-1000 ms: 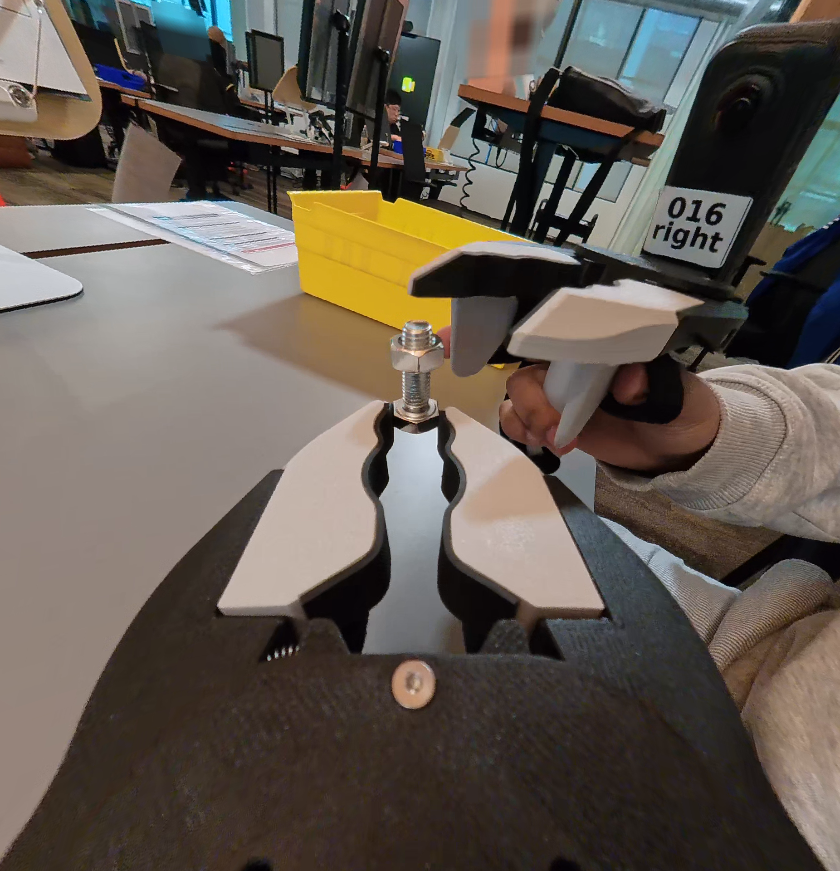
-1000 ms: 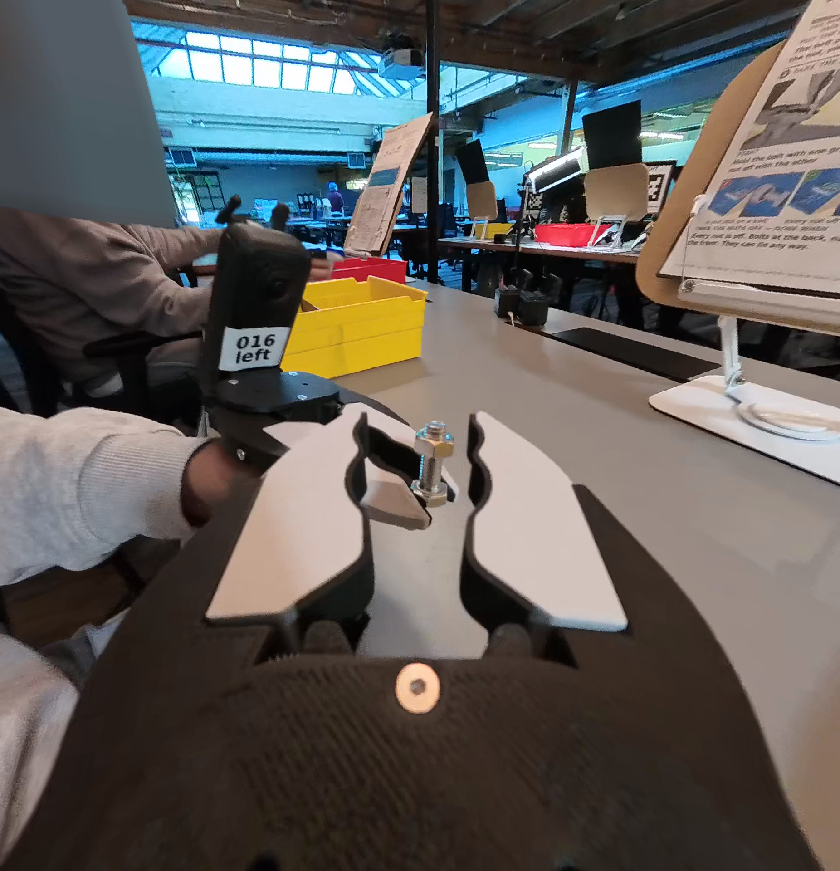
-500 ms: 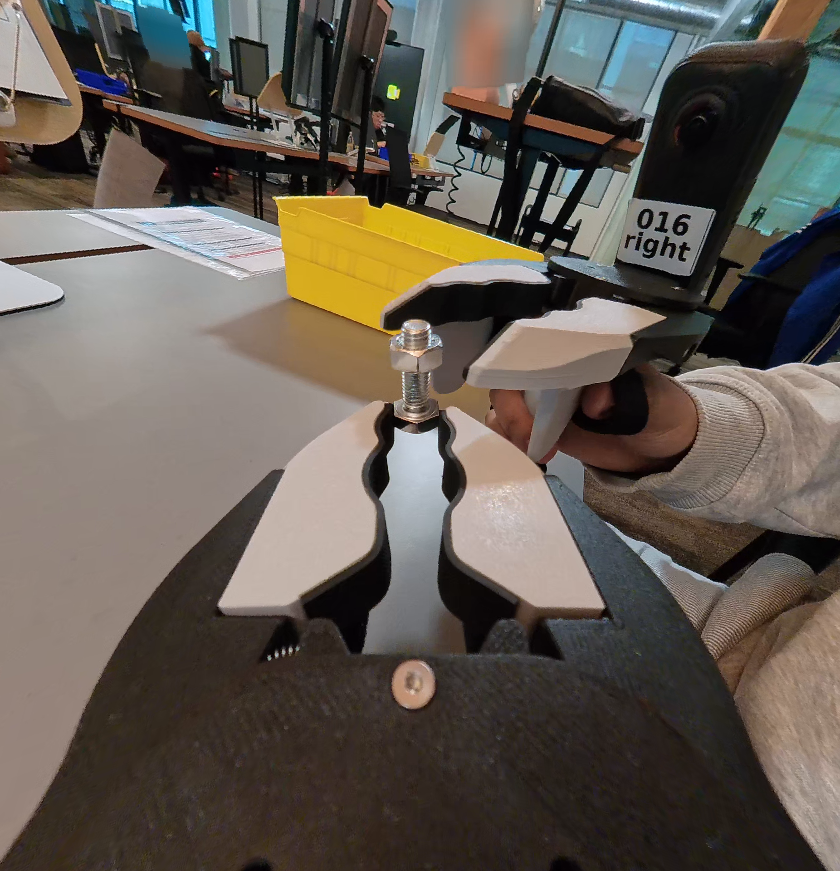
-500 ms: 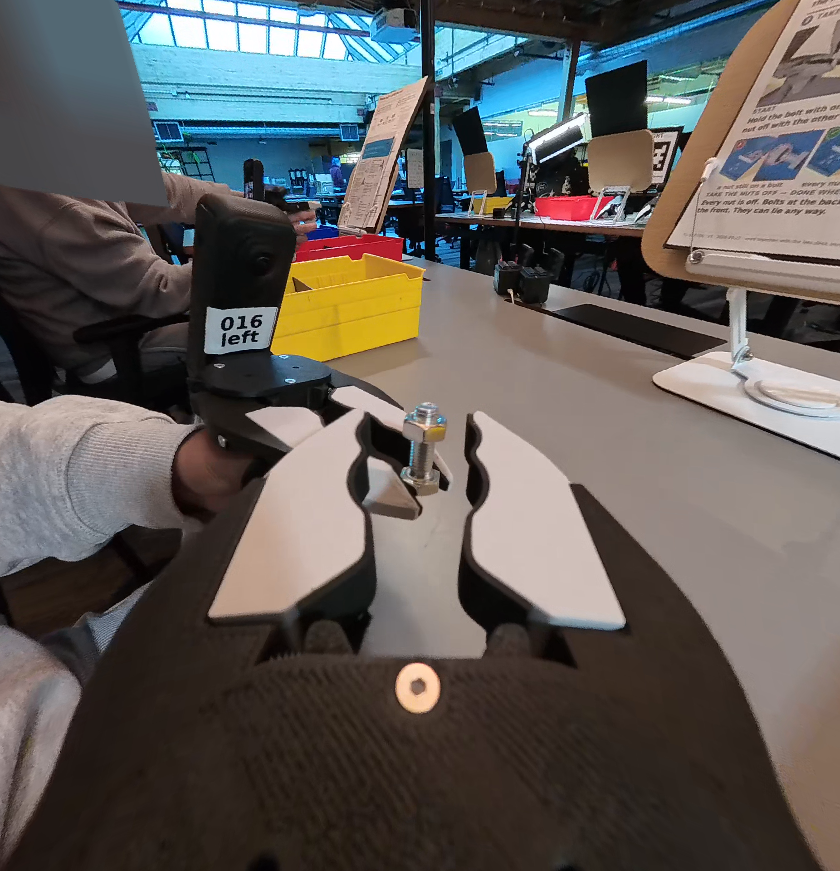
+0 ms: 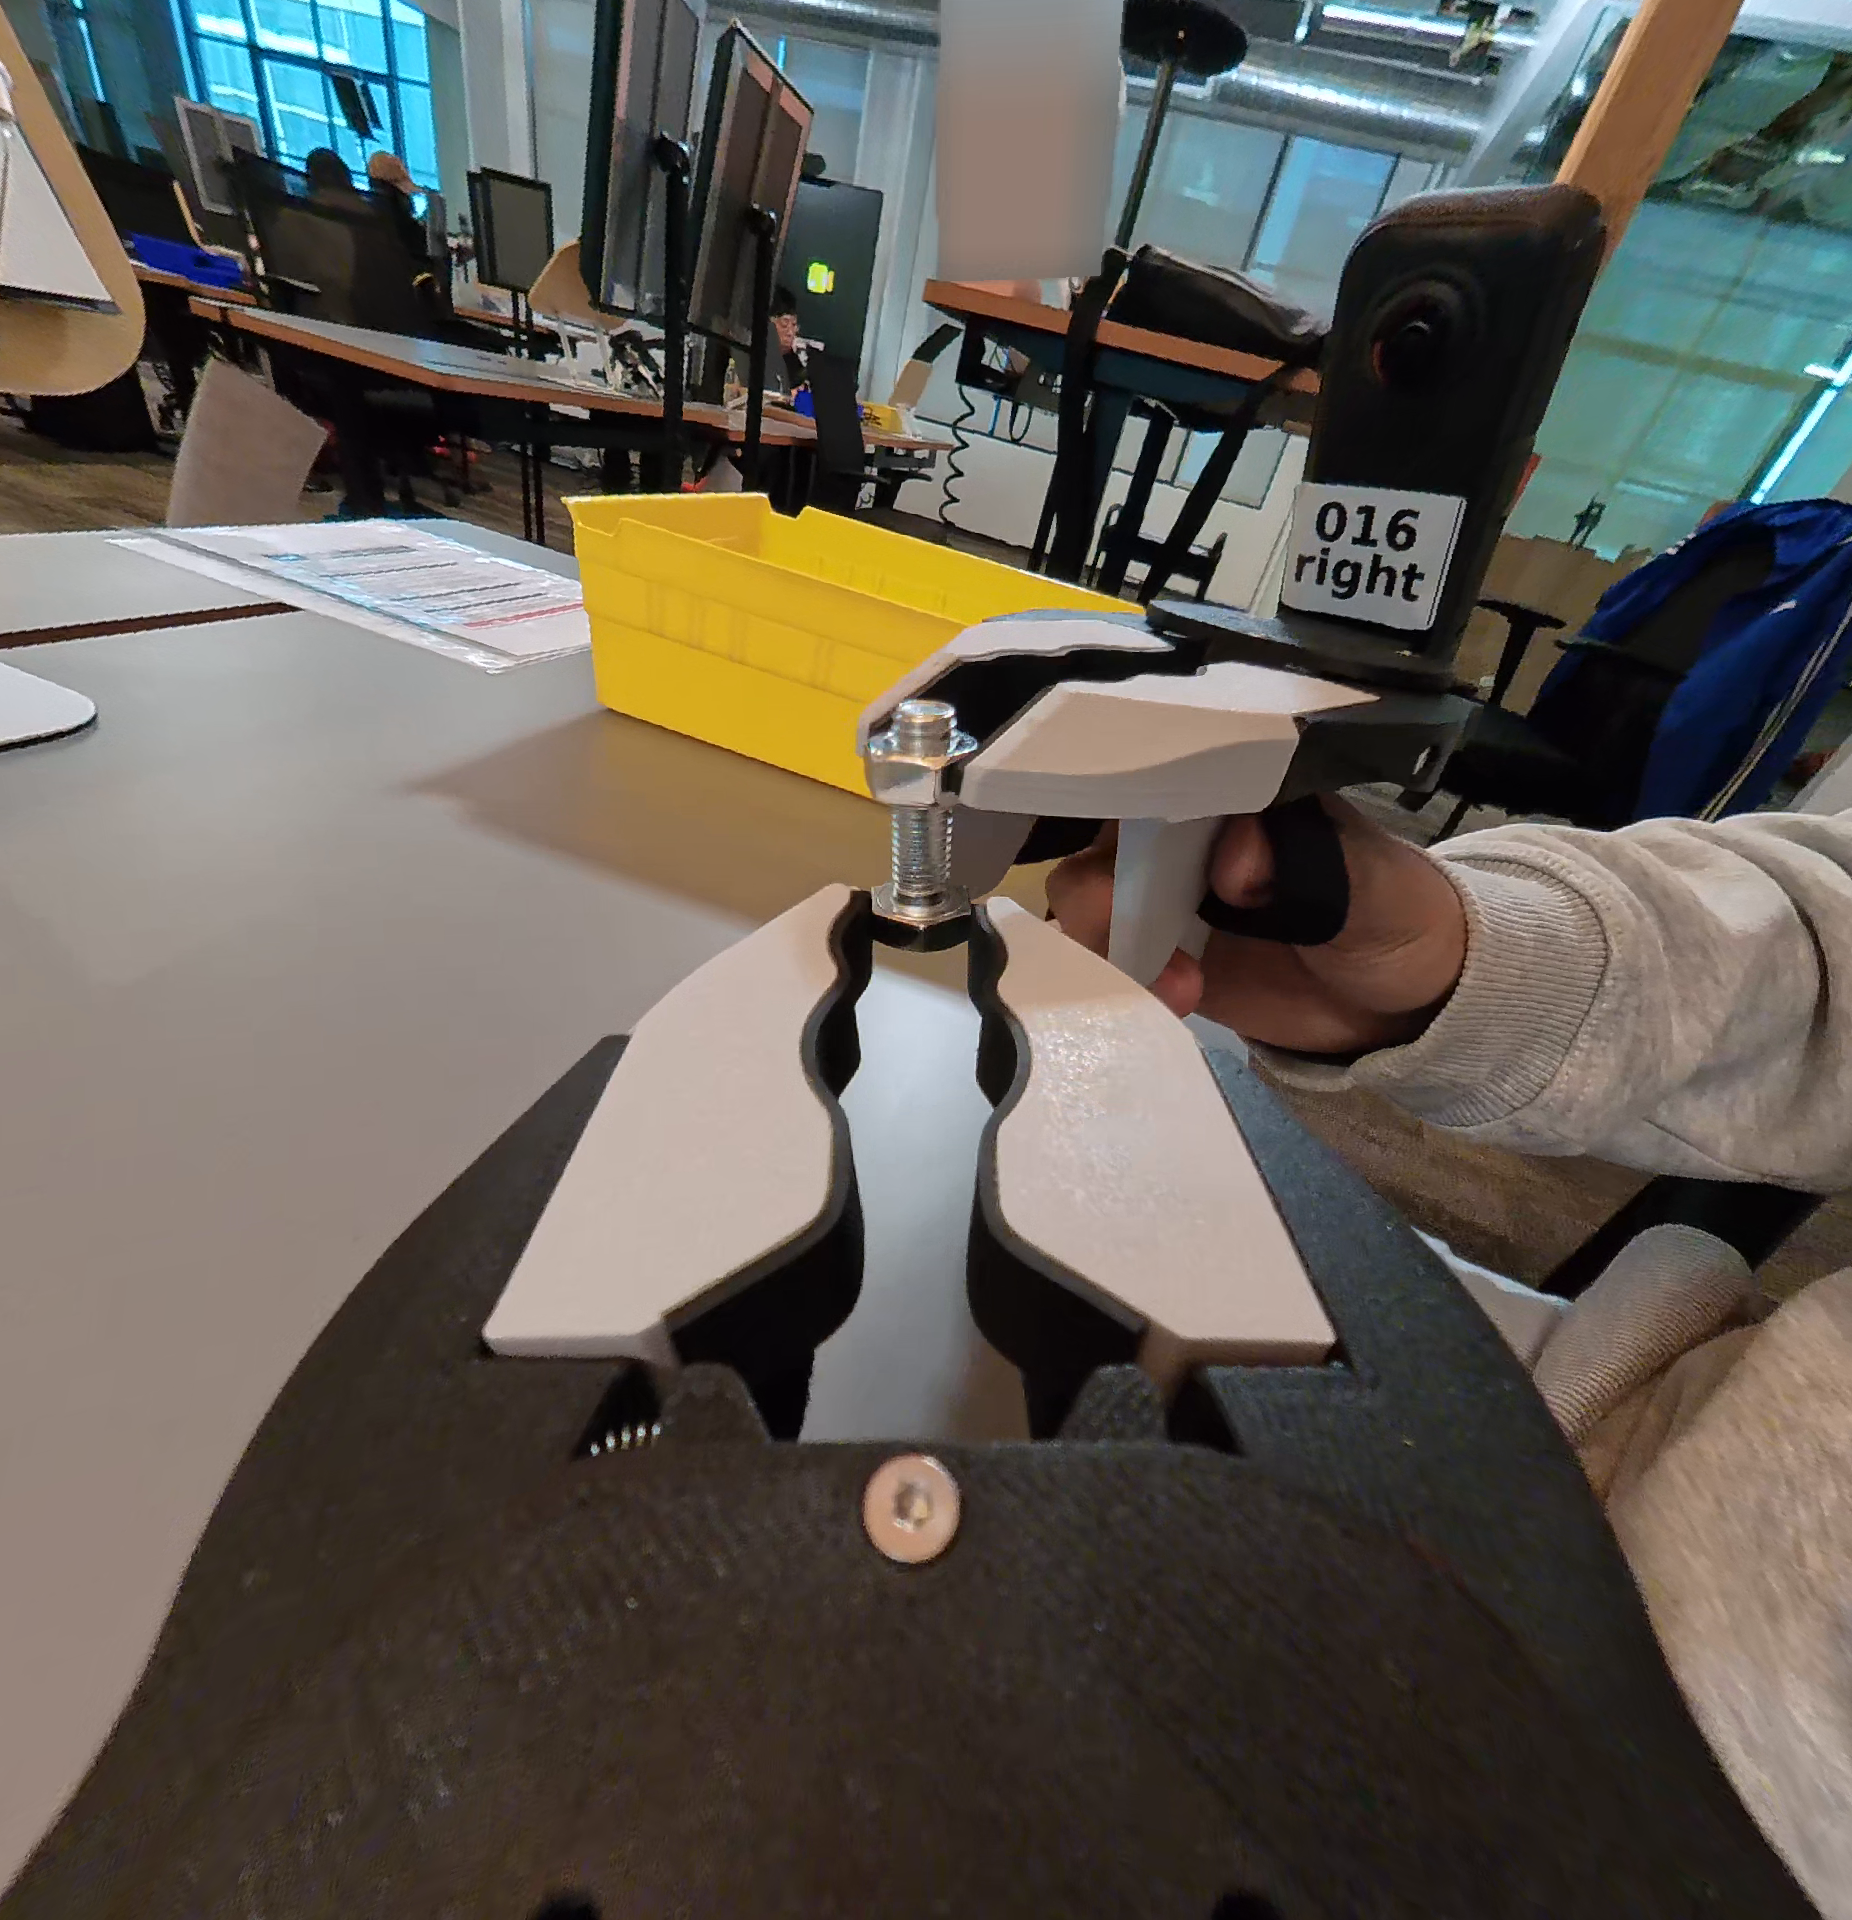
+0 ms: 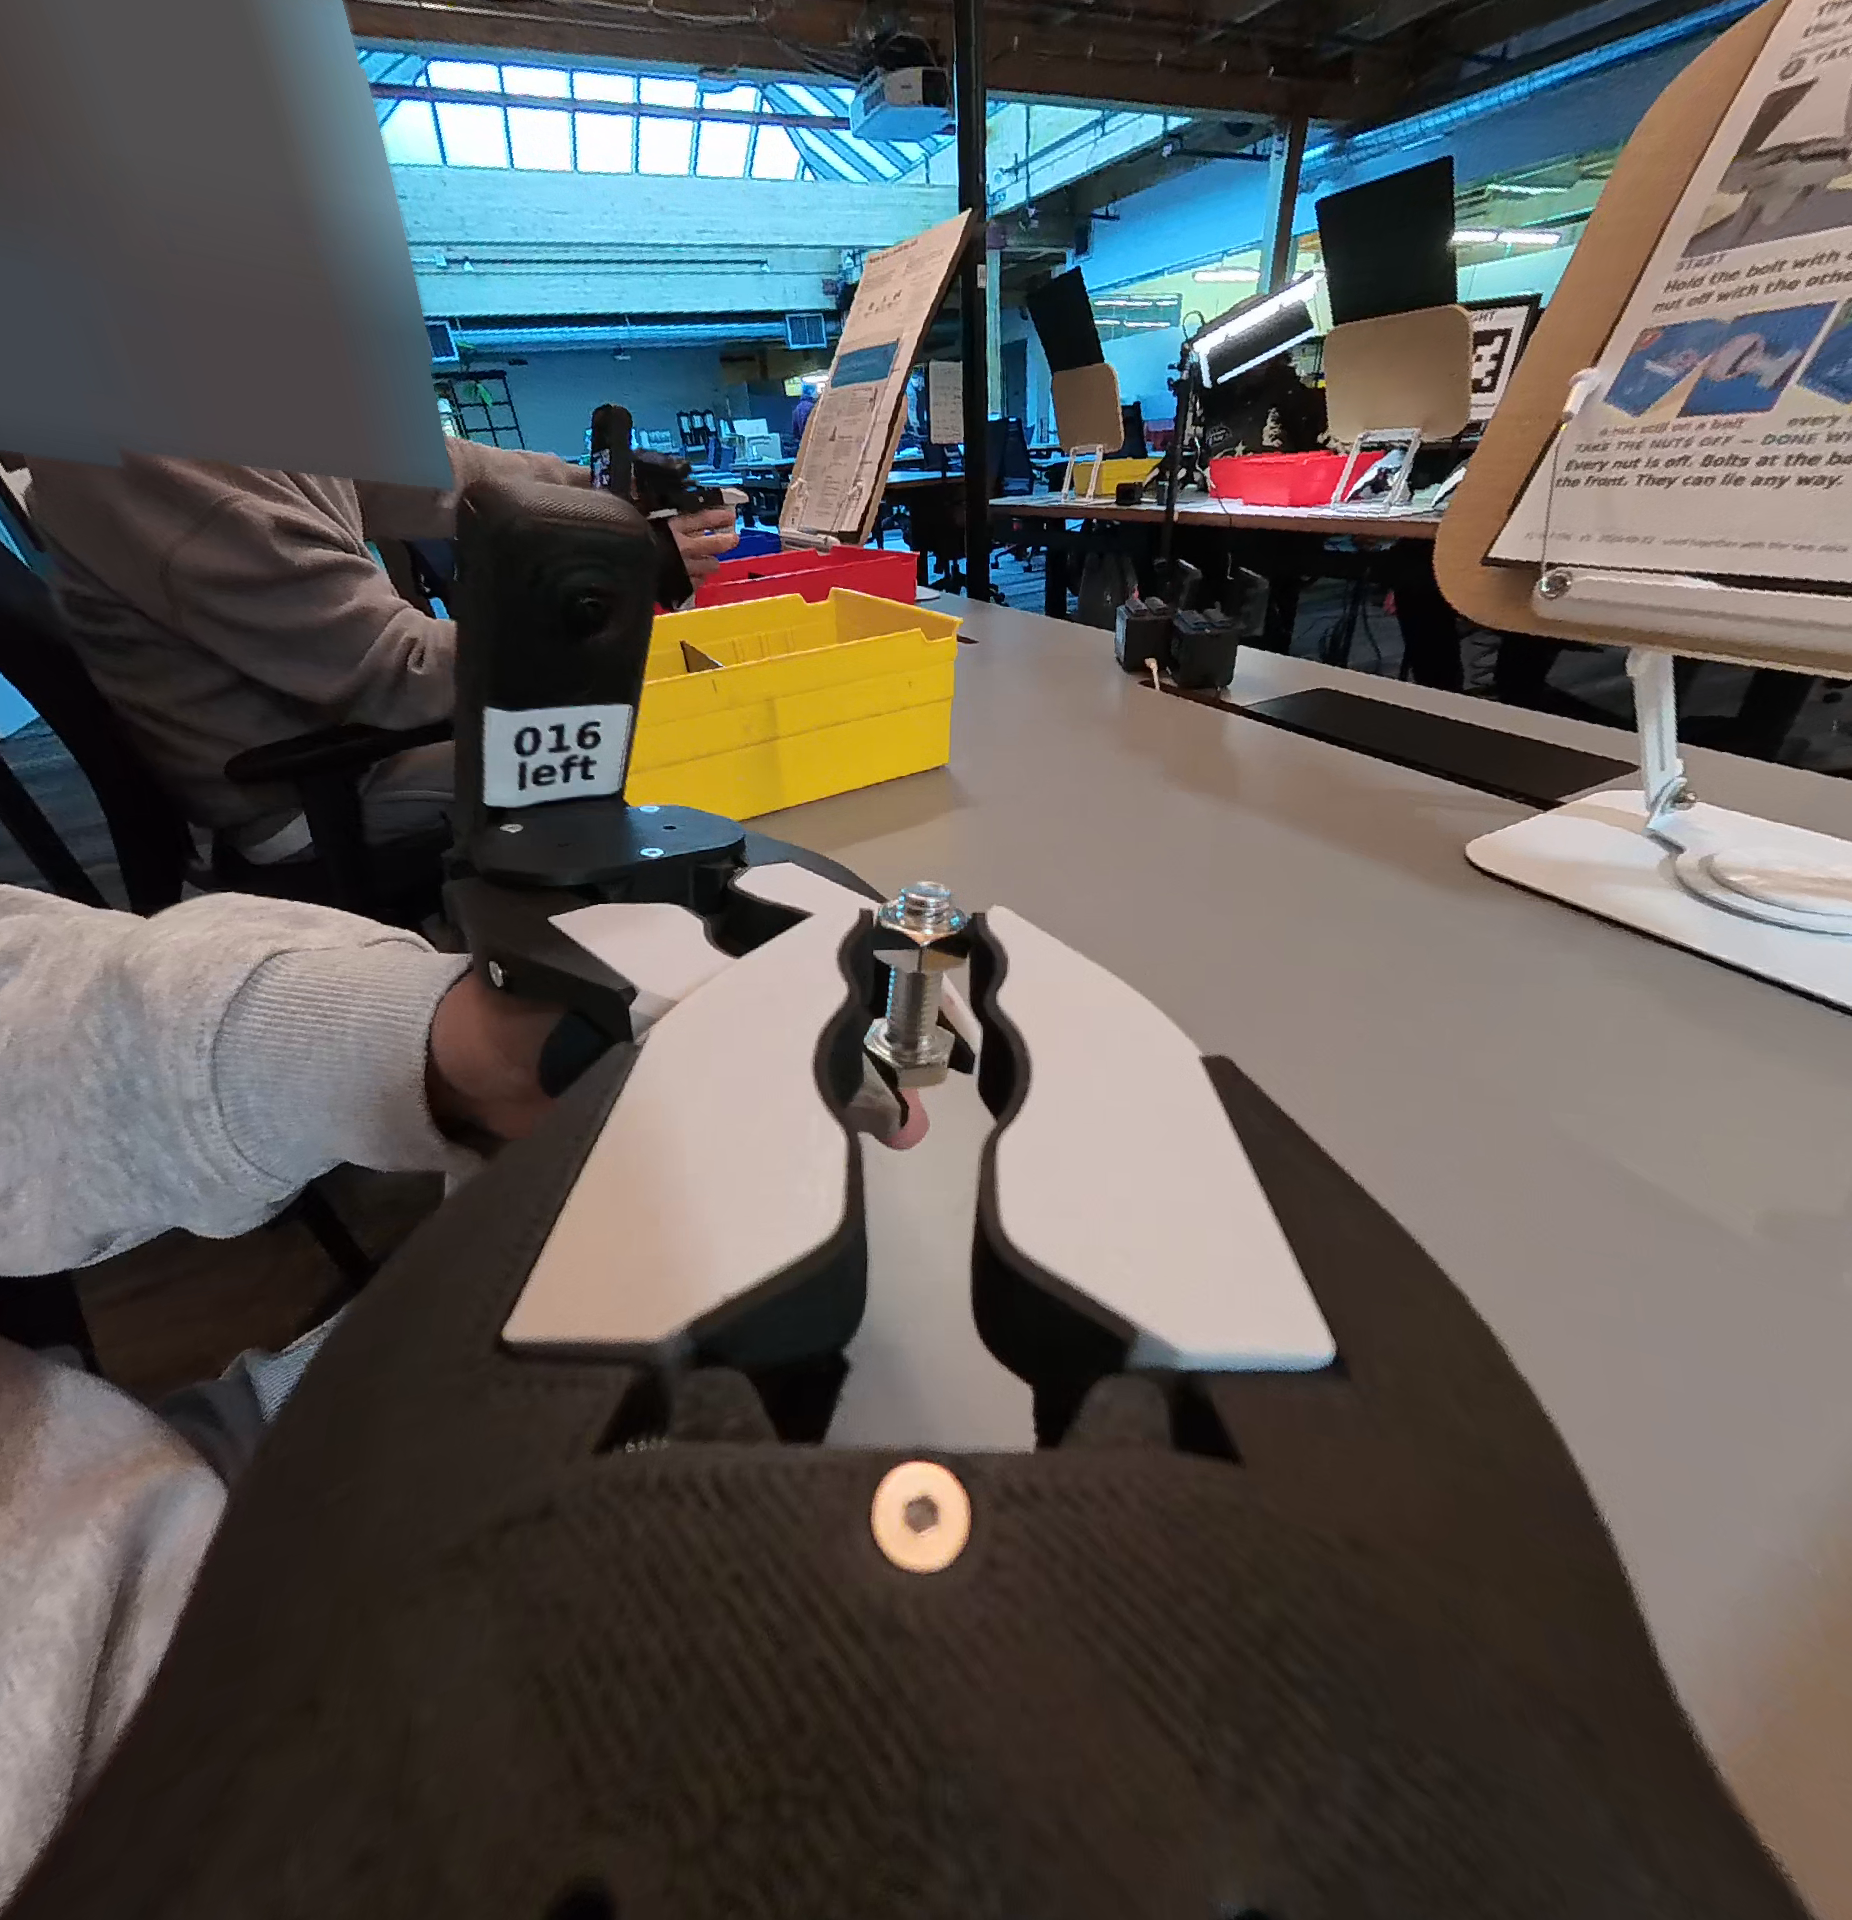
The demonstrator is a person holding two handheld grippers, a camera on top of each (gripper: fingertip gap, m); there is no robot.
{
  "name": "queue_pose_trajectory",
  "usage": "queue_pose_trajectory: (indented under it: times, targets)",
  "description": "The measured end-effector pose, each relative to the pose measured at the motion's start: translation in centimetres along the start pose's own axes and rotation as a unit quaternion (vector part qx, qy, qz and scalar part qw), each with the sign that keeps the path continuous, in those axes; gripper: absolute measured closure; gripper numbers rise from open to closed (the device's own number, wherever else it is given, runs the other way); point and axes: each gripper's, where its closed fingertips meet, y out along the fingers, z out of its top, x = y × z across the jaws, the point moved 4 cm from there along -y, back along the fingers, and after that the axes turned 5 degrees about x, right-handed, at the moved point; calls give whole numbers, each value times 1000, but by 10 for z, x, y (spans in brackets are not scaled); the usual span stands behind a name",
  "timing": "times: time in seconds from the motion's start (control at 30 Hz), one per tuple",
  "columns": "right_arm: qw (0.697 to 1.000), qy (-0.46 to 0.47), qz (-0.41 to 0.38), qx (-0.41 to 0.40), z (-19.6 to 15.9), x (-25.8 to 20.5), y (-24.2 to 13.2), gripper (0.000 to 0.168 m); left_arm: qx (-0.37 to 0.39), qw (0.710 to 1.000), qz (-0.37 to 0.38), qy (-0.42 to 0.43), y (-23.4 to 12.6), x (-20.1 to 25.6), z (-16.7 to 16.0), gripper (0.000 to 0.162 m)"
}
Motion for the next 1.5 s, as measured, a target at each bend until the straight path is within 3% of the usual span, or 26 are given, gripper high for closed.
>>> queue_pose_trajectory:
  times: [0.3,0.5,0.6,0.7,0.77,0.93,1.2,1.5]
  targets:
    - [998,61,9,22,2,3,-2,151,15,1000,-6,-6,-1,1,4,143]
    - [999,47,8,22,3,2,-1,150,16,1000,-8,-5,-2,1,4,143]
    - [998,49,1,40,8,4,-2,137,14,1000,-7,-4,-1,1,4,143]
    - [998,59,1,37,6,5,-2,134,17,1000,-5,-3,-1,1,4,143]
    - [998,61,5,34,5,4,-1,136,20,1000,-2,-6,-2,-1,5,143]
    - [998,57,17,32,9,0,-5,161,34,999,9,-25,-5,-6,9,143]
    - [998,65,4,21,3,5,-4,151,33,999,4,-21,-4,-4,8,143]
    - [998,64,20,-2,-4,0,0,156,34,999,-9,-16,-3,0,8,143]
